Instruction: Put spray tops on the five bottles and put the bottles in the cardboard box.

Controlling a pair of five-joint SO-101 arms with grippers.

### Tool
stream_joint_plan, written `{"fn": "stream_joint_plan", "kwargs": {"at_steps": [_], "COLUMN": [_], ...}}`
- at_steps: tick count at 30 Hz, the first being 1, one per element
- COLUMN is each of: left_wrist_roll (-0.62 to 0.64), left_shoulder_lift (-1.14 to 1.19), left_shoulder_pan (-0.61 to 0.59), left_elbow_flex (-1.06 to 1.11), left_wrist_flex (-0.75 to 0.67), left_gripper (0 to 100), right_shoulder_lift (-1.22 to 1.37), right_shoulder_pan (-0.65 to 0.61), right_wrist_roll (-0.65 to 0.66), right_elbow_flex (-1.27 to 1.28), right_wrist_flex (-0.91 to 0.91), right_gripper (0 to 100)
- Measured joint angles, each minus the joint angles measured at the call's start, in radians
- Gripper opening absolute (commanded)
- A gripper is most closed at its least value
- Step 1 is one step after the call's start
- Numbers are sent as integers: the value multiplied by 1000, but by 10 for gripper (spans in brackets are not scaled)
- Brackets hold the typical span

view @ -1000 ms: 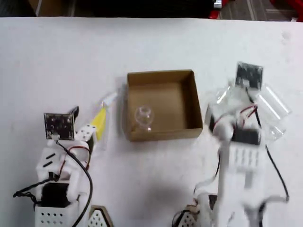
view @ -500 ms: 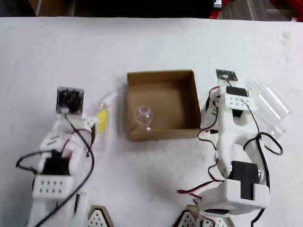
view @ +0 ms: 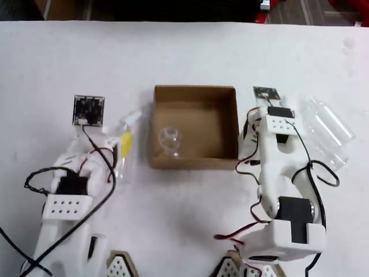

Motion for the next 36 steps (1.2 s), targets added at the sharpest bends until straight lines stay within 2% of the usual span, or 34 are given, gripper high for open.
{"fn": "stream_joint_plan", "kwargs": {"at_steps": [4,8,12,16,24,36], "left_wrist_roll": [0,0,0,0,0,-8], "left_shoulder_lift": [20,61,175,382,747,999], "left_shoulder_pan": [-3,-3,-28,-34,-9,26], "left_elbow_flex": [0,-23,-153,-338,-681,-845], "left_wrist_flex": [-3,-3,9,109,318,342], "left_gripper": [245,245,245,245,245,244], "right_shoulder_lift": [0,3,3,14,25,25], "right_shoulder_pan": [2,69,169,213,233,233], "right_wrist_roll": [0,2,2,2,-54,-55], "right_elbow_flex": [-2,-28,-57,-51,-34,-34], "right_wrist_flex": [6,37,35,-29,-112,-112], "right_gripper": [16,16,16,16,16,16]}}
